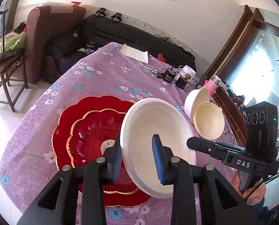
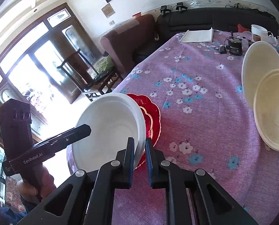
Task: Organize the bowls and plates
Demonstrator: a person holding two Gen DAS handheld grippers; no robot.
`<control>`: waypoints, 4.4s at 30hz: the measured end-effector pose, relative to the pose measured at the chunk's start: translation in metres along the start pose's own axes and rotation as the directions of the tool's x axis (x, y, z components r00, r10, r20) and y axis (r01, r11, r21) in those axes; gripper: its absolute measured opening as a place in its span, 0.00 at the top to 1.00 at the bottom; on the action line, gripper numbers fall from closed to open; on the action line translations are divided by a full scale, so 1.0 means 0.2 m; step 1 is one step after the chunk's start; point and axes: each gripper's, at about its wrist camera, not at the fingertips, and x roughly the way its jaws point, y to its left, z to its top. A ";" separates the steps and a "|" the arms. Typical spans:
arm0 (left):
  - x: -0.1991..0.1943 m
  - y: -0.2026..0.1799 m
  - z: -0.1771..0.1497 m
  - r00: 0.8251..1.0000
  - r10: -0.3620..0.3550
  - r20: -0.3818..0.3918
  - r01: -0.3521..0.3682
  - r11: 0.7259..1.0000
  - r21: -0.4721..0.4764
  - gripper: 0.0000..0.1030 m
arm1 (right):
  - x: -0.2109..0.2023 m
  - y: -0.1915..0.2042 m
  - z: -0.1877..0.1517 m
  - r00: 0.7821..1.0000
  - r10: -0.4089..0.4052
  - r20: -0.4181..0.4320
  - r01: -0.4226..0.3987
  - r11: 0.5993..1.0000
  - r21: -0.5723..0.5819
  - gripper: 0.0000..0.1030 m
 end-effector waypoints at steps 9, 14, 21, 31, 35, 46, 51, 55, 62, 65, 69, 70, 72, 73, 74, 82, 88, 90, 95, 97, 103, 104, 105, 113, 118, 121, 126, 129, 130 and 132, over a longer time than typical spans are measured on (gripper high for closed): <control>0.10 0.18 0.01 0.998 0.052 -0.033 -0.055 0.996 -0.077 0.72 | 0.23 0.05 0.04 0.999 -0.026 -0.046 0.025 1.000 -0.019 0.87; 0.13 0.21 0.01 0.997 0.071 -0.039 -0.074 0.993 -0.087 0.72 | 0.31 0.06 0.03 0.997 -0.054 -0.059 0.052 0.998 -0.038 0.87; 0.17 0.23 0.01 0.995 0.084 -0.054 -0.089 0.991 -0.098 0.72 | 0.36 0.02 0.01 0.997 -0.036 -0.071 0.034 0.999 -0.026 0.87; 0.18 0.25 0.00 0.994 0.093 -0.059 -0.100 0.988 -0.117 0.67 | 0.38 0.02 0.01 0.998 0.011 -0.060 -0.013 0.999 -0.035 0.85; 0.16 0.27 0.00 0.992 0.119 -0.044 -0.124 0.982 -0.139 0.52 | 0.36 0.02 0.01 0.998 0.036 -0.051 -0.038 0.999 -0.033 0.85; 0.07 0.21 0.02 0.991 0.136 0.001 -0.135 0.982 -0.130 0.51 | 0.30 -0.01 0.01 0.998 0.056 -0.013 -0.056 0.998 -0.014 0.78; 0.02 0.11 0.03 0.993 0.118 0.024 -0.115 0.990 -0.086 0.51 | 0.23 -0.02 0.01 0.998 0.054 0.019 -0.054 0.998 0.009 0.78; 0.01 -0.02 0.04 0.996 0.087 0.030 -0.086 0.996 -0.028 0.50 | 0.10 -0.05 0.03 0.997 0.041 0.072 -0.043 0.999 0.026 0.78; 0.13 -0.31 -0.01 0.999 0.024 -0.028 -0.022 0.996 0.082 0.50 | -0.12 -0.24 0.01 0.990 -0.019 0.141 0.006 0.995 0.098 0.73; 0.22 -0.46 -0.04 0.998 0.001 -0.067 0.008 0.991 0.133 0.48 | -0.21 -0.35 0.00 0.985 -0.044 0.167 0.019 0.988 0.152 0.73; 0.36 -0.65 -0.12 0.991 -0.036 -0.130 0.060 0.980 0.190 0.44 | -0.32 -0.48 -0.04 0.977 -0.076 0.201 0.032 0.977 0.211 0.72; 0.41 -0.69 -0.15 0.987 -0.042 -0.154 0.073 0.977 0.203 0.44 | -0.35 -0.51 -0.05 0.974 -0.086 0.209 0.037 0.974 0.226 0.71; 0.51 -0.76 -0.21 0.979 -0.050 -0.198 0.094 0.971 0.222 0.44 | -0.40 -0.58 -0.07 0.968 -0.115 0.225 0.055 0.965 0.258 0.68; 0.56 -0.79 -0.24 0.975 -0.049 -0.215 0.101 0.966 0.238 0.44 | -0.43 -0.62 -0.08 0.963 -0.137 0.231 0.071 0.959 0.273 0.67; 0.60 -0.82 -0.27 0.974 -0.038 -0.225 0.097 0.961 0.258 0.44 | -0.45 -0.65 -0.09 0.959 -0.159 0.236 0.088 0.955 0.284 0.67; 0.87 -0.96 -0.38 0.964 0.021 -0.263 0.079 0.928 0.363 0.44 | -0.70 -0.88 -0.17 0.919 -0.287 0.272 0.169 0.907 0.385 0.67; 0.87 -0.95 -0.38 0.966 0.013 -0.260 0.083 0.931 0.357 0.41 | -0.85 -1.00 -0.11 0.869 -0.414 0.272 0.293 0.872 0.392 0.55; 0.88 -0.95 -0.37 0.963 0.008 -0.268 0.091 0.931 0.354 0.41 | -0.84 -1.02 -0.05 0.847 -0.468 0.252 0.370 0.859 0.353 0.42; 0.88 -0.95 -0.37 0.963 0.000 -0.268 0.097 0.932 0.350 0.40 | -0.70 -1.12 0.02 0.854 -0.482 0.196 0.407 0.853 0.327 0.41; 0.88 -0.95 -0.37 0.963 -0.005 -0.270 0.102 0.932 0.347 0.40 | -0.64 -1.16 0.00 0.864 -0.472 0.173 0.399 0.854 0.335 0.45; 0.87 -0.94 -0.37 0.963 -0.019 -0.268 0.110 0.937 0.331 0.40 | -0.65 -1.22 -0.13 0.938 -0.305 0.165 0.191 0.852 0.487 0.88; 0.87 -0.93 -0.37 0.964 -0.023 -0.267 0.113 0.938 0.328 0.40 | -0.67 -1.21 -0.16 0.944 -0.279 0.174 0.156 0.846 0.510 0.88; 0.87 -0.93 -0.37 0.964 -0.025 -0.265 0.114 0.939 0.326 0.40 | -0.68 -1.19 -0.20 0.952 -0.246 0.183 0.114 0.838 0.533 0.88; 0.84 -0.91 -0.36 0.966 -0.046 -0.253 0.128 0.939 0.318 0.40 | -0.76 -0.98 -0.41 0.964 -0.235 0.122 0.141 0.847 0.513 0.73; 0.83 -0.90 -0.36 0.968 -0.047 -0.248 0.127 0.939 0.318 0.39 | -0.89 -1.05 -0.42 0.917 -0.344 0.204 0.199 0.836 0.512 0.53; 0.84 -0.90 -0.36 0.966 -0.044 -0.255 0.126 0.940 0.317 0.39 | -0.92 -1.08 -0.41 0.878 -0.423 0.225 0.265 0.820 0.508 0.53; 0.85 -0.91 -0.37 0.966 -0.034 -0.257 0.118 0.940 0.321 0.39 | -0.92 -1.16 -0.46 0.841 -0.443 0.310 0.233 0.814 0.532 0.45; 0.85 -0.91 -0.37 0.966 -0.032 -0.258 0.117 0.939 0.323 0.39 | -0.92 -1.19 -0.47 0.824 -0.463 0.327 0.239 0.806 0.541 0.44; 0.86 -0.91 -0.37 0.965 -0.032 -0.261 0.118 0.939 0.324 0.39 | -0.92 -1.20 -0.47 0.824 -0.459 0.331 0.235 0.810 0.537 0.44; 0.86 -0.92 -0.37 0.964 -0.028 -0.264 0.116 0.939 0.324 0.39 | -0.91 -1.18 -0.45 0.816 -0.487 0.313 0.285 0.808 0.516 0.44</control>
